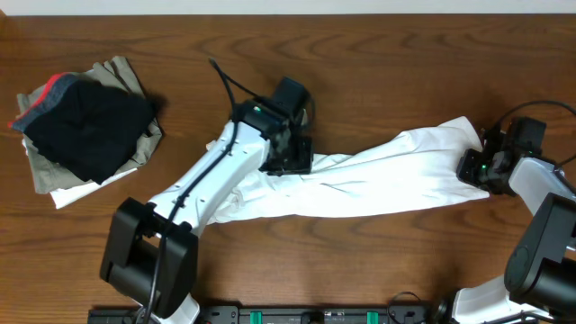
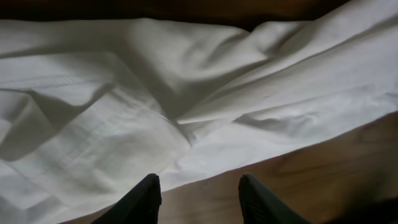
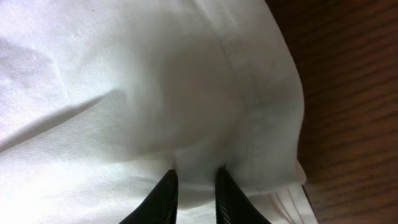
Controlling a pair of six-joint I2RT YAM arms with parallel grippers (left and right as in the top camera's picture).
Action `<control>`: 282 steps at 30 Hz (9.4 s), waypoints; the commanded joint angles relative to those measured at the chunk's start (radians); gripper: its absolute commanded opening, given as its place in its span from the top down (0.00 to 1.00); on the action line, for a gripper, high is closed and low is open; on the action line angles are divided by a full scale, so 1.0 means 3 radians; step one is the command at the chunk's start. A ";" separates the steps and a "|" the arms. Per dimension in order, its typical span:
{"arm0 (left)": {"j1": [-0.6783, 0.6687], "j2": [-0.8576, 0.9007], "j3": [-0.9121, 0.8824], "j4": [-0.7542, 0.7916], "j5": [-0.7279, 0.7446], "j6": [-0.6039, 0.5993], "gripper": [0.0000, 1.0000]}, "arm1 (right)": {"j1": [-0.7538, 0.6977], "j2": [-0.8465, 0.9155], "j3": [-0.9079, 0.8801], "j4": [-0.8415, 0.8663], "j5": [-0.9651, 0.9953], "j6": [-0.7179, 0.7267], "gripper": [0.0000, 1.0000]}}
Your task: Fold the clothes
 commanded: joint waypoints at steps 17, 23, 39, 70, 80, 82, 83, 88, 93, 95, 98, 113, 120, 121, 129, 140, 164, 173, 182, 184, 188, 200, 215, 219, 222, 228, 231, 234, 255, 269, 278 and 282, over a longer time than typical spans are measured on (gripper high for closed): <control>-0.0022 0.0470 -0.0239 0.0362 -0.0389 -0.0367 0.52 | -0.0034 0.0055 -0.0097 -0.0006 -0.0003 0.0099 0.80; -0.0023 0.0559 -0.0238 0.0408 -0.0387 -0.0367 0.73 | -0.0034 0.0055 -0.0097 -0.0003 -0.0001 0.0098 0.80; -0.0108 0.0395 -0.0235 0.1058 0.0923 0.0097 0.94 | -0.0034 0.0055 -0.0098 -0.0005 -0.0003 0.0099 0.80; -0.0234 0.0010 -0.0169 0.0571 -0.0086 0.0549 0.50 | -0.0010 0.0055 -0.0098 -0.0017 -0.0001 0.0098 0.80; 0.0347 -0.0284 -0.0178 0.0357 -0.0590 0.0548 0.40 | 0.0005 0.0055 -0.0098 -0.0008 -0.0003 0.0099 0.80; 0.0476 -0.0189 -0.0181 0.0301 -0.0575 0.0543 0.40 | 0.0004 0.0055 -0.0098 -0.0014 -0.0003 0.0099 0.80; 0.0526 -0.0132 -0.0181 0.0271 -0.0543 0.0532 0.39 | 0.0004 0.0055 -0.0098 -0.0014 -0.0003 0.0099 0.80; 0.0612 0.0123 -0.0181 0.0197 -0.0195 0.0538 0.38 | 0.0004 0.0055 -0.0098 -0.0015 -0.0001 0.0098 0.80; 0.0563 0.0308 -0.0181 0.0172 0.0066 0.0549 0.38 | 0.0004 0.0055 -0.0099 -0.0017 -0.0001 0.0098 0.80; 0.0535 0.0340 -0.0181 0.0160 0.0076 0.0551 0.38 | 0.0004 0.0055 -0.0099 -0.0018 -0.0001 0.0098 0.80; 0.0491 0.0346 -0.0181 0.0144 0.0076 0.0549 0.38 | 0.0004 0.0055 -0.0099 -0.0027 -0.0001 0.0098 0.80; 0.0402 0.0473 -0.0186 0.0151 0.0076 0.0635 0.81 | 0.0004 0.0055 -0.0099 -0.0033 -0.0001 0.0098 0.79; 0.0402 0.0294 -0.0159 0.0145 0.0131 0.0753 0.94 | 0.0004 0.0055 -0.0099 -0.0038 -0.0001 0.0098 0.79; 0.0402 0.0219 -0.0151 0.0106 0.0135 0.0774 0.94 | 0.0004 0.0055 -0.0099 -0.0038 -0.0001 0.0098 0.79; 0.0395 -0.0473 -0.0151 -0.0374 0.0126 0.0809 0.94 | 0.0004 0.0055 -0.0099 -0.0028 -0.0001 0.0098 0.79; 0.0186 -0.0589 -0.0273 -0.0811 0.0125 0.0810 0.83 | 0.0004 0.0055 -0.0099 -0.0028 -0.0001 0.0098 0.79; 0.0056 -0.0500 -0.0576 0.0234 -0.0600 0.0909 0.54 | 0.0004 0.0055 -0.0099 -0.0038 -0.0003 0.0098 0.79; 0.0039 -0.0173 -0.0576 0.0238 -0.0446 0.0999 0.50 | 0.0004 0.0055 -0.0099 -0.0036 -0.0001 0.0098 0.79; 0.0024 -0.0103 -0.0576 0.0310 -0.0397 0.0997 0.49 | 0.0004 0.0055 -0.0099 -0.0034 -0.0003 0.0098 0.79; 0.0024 -0.0103 -0.0576 0.0360 -0.0397 0.0997 0.49 | 0.0004 0.0055 -0.0099 -0.0034 -0.0003 0.0098 0.79; 0.0024 -0.0103 -0.0576 0.0456 -0.0362 0.1207 0.43 | 0.0004 0.0055 -0.0099 -0.0034 -0.0001 0.0098 0.79; 0.0024 -0.0103 -0.0576 0.0352 0.0156 0.2631 0.25 | 0.0004 0.0055 -0.0099 -0.0027 -0.0001 0.0098 0.79; 0.0028 0.0070 -0.0593 0.0570 0.0163 0.2878 0.26 | 0.0004 0.0055 -0.0099 -0.0038 -0.0001 0.0098 0.79; 0.0028 0.0145 -0.0593 0.0586 0.0163 0.2878 0.26 | 0.0004 0.0055 -0.0099 -0.0041 -0.0001 0.0098 0.79; 0.0027 0.0127 -0.0591 0.0551 0.0165 0.2845 0.48 | 0.0004 0.0055 -0.0099 -0.0041 -0.0001 0.0098 0.79; 0.0011 -0.0080 -0.0540 0.0282 0.0734 0.2478 0.94 | 0.0004 0.0055 -0.0099 -0.0027 -0.0001 0.0098 0.79; -0.0074 -0.0163 -0.0542 0.0072 0.0900 0.2031 0.94 | 0.0004 0.0055 -0.0099 -0.0025 -0.0003 0.0099 0.79; -0.0210 -0.0160 -0.0557 -0.0221 0.0900 0.1764 0.94 | 0.0004 0.0055 -0.0099 -0.0022 -0.0001 0.0098 0.79; -0.0754 -0.0161 -0.0605 -0.1040 -0.1050 0.0404 0.81 | 0.0004 0.0055 -0.0099 -0.0024 -0.0001 0.0098 0.79; -0.0750 -0.0161 -0.1099 -0.0150 -0.0697 0.0268 0.57 | 0.0004 0.0055 -0.0099 -0.0055 -0.0018 0.0099 0.79; -0.0749 -0.0161 -0.1324 -0.0354 0.0173 0.0270 0.38 | 0.0004 0.0055 -0.0099 -0.0056 -0.0031 0.0099 0.79; -0.0753 -0.0161 -0.1324 -0.0407 0.0497 0.0270 0.38 | 0.0004 0.0055 -0.0099 -0.0057 -0.0029 0.0099 0.79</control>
